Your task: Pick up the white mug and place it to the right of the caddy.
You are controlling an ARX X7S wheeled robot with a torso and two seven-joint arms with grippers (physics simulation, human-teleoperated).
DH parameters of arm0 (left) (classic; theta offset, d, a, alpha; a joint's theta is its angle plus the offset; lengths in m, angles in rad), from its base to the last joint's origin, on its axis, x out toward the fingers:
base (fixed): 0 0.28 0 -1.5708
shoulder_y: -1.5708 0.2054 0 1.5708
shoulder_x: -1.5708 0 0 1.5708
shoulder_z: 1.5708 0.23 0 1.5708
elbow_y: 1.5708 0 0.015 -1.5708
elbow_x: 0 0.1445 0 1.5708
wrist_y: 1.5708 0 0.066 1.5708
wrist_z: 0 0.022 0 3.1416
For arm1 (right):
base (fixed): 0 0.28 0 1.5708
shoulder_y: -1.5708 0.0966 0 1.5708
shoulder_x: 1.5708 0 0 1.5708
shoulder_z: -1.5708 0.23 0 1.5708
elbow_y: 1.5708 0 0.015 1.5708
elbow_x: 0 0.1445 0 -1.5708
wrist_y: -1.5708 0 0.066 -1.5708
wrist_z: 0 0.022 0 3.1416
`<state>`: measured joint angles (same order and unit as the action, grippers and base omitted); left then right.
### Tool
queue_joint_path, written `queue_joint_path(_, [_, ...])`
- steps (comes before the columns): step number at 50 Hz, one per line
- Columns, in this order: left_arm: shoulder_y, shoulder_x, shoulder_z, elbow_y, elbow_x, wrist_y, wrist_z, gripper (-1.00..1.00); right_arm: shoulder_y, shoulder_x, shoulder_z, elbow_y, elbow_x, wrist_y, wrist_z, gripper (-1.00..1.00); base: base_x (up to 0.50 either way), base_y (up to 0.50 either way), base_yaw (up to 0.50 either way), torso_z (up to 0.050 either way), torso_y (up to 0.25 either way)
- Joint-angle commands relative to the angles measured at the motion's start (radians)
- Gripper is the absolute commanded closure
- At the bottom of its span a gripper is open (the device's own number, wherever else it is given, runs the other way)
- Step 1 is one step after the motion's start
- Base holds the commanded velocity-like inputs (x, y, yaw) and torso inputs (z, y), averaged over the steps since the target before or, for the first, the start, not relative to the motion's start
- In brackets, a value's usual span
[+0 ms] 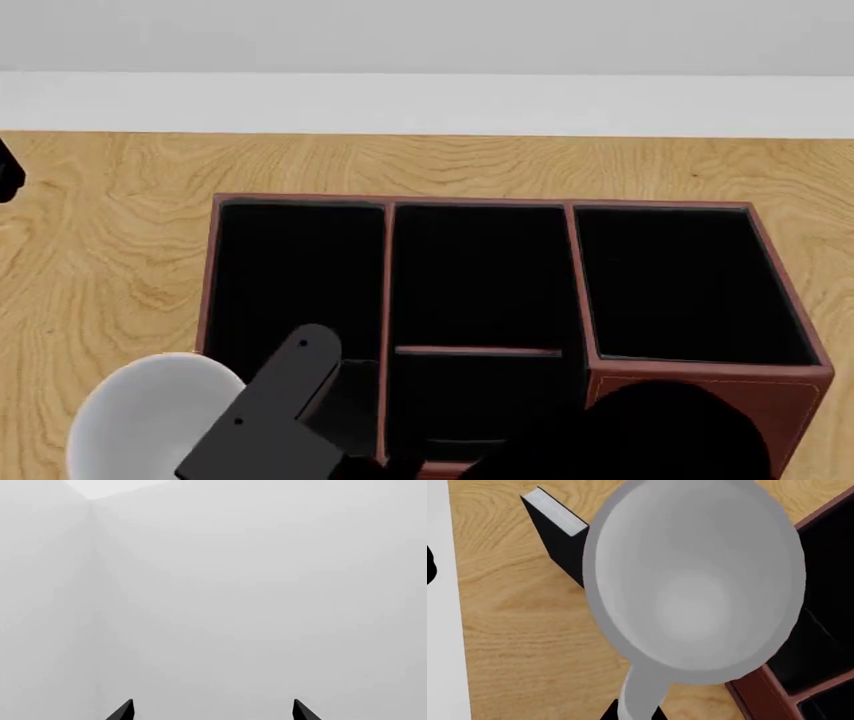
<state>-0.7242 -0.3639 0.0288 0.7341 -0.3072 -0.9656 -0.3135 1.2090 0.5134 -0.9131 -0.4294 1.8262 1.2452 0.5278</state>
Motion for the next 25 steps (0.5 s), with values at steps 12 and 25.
queue_joint_path(12, [-0.006, 0.0, 0.01, 0.003, -0.008, -0.003, -0.007, -1.0, 0.059, 0.065, 0.061, -0.009, 0.063, -0.044, 0.042, 1.0, 0.0, 0.0, 0.0, 0.0, 0.0])
queue_joint_path(25, [-0.021, 0.003, 0.02, 0.006, -0.015, -0.021, -0.013, -1.0, 0.086, 0.102, 0.076, 0.012, 0.092, -0.062, 0.069, 1.0, 0.0, 0.0, 0.0, 0.0, 0.0])
